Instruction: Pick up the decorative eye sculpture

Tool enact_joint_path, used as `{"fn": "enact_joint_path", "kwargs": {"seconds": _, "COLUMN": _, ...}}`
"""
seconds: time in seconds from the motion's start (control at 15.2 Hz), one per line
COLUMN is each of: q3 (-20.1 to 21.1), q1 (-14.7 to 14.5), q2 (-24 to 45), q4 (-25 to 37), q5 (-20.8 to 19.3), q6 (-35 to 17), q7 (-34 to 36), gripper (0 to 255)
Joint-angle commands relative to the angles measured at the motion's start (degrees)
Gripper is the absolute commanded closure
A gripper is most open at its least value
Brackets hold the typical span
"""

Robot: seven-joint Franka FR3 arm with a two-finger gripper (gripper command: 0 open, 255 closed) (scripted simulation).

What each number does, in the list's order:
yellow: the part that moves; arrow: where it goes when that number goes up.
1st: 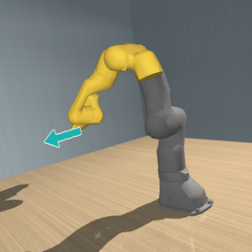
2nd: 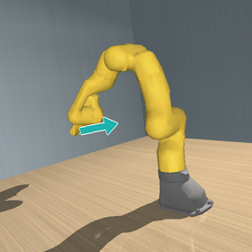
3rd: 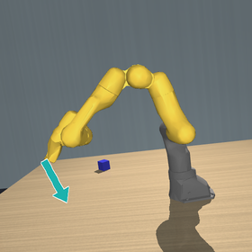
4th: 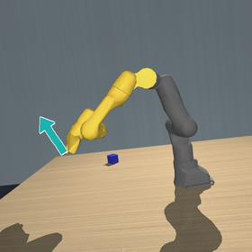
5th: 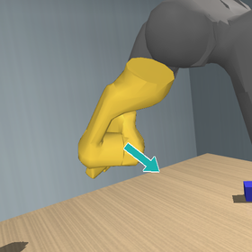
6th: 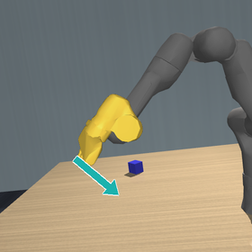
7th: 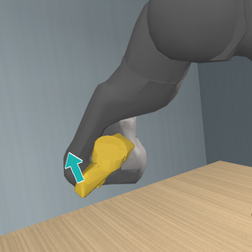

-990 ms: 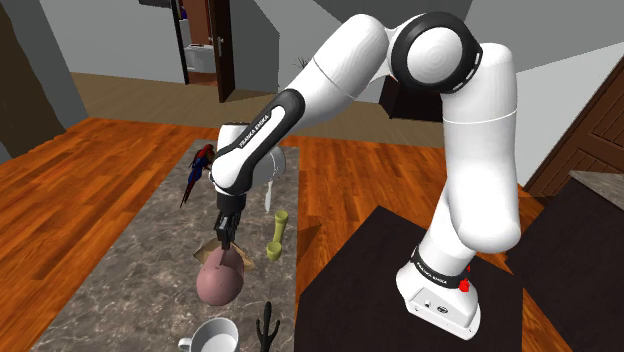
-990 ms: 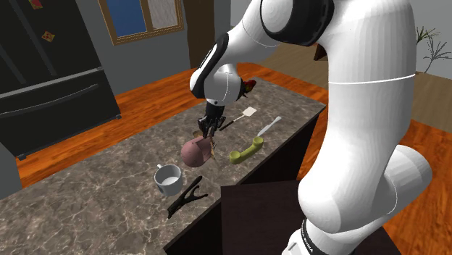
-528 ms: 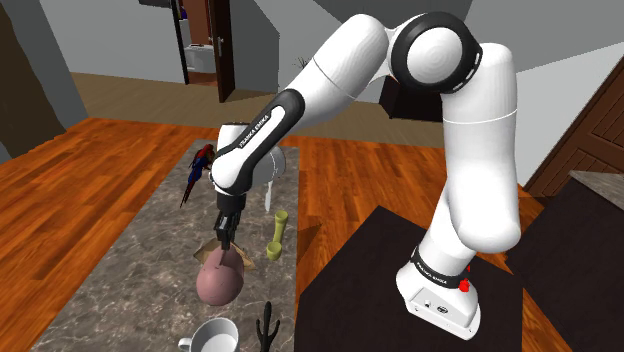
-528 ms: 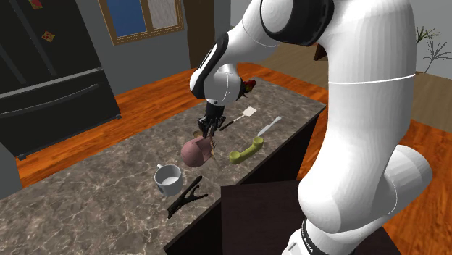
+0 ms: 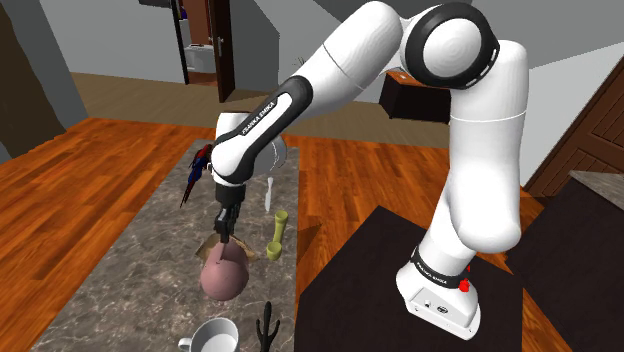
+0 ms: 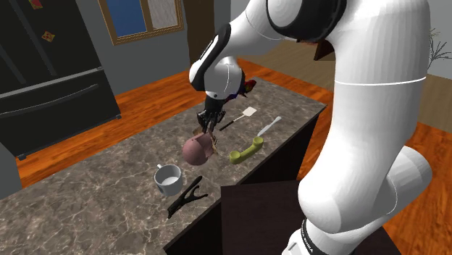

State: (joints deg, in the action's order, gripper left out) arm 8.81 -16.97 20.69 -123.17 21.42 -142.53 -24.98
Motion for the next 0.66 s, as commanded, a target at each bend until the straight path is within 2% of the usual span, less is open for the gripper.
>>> {"fn": "enact_joint_path", "kwargs": {"seconds": 0.0, "q3": -0.1, "q1": 0.1, "q2": -1.3, "q4": 0.0, "q5": -0.2, "q6": 1.2, "q7": 0.4, "gripper": 255}}
{"fn": "enact_joint_path", "kwargs": {"seconds": 0.59, "q3": -0.4, "q1": 0.1, "q2": -5.5, "q4": 0.5, "q5": -1.1, "q6": 5.7, "q7": 2.0, "gripper": 255}}
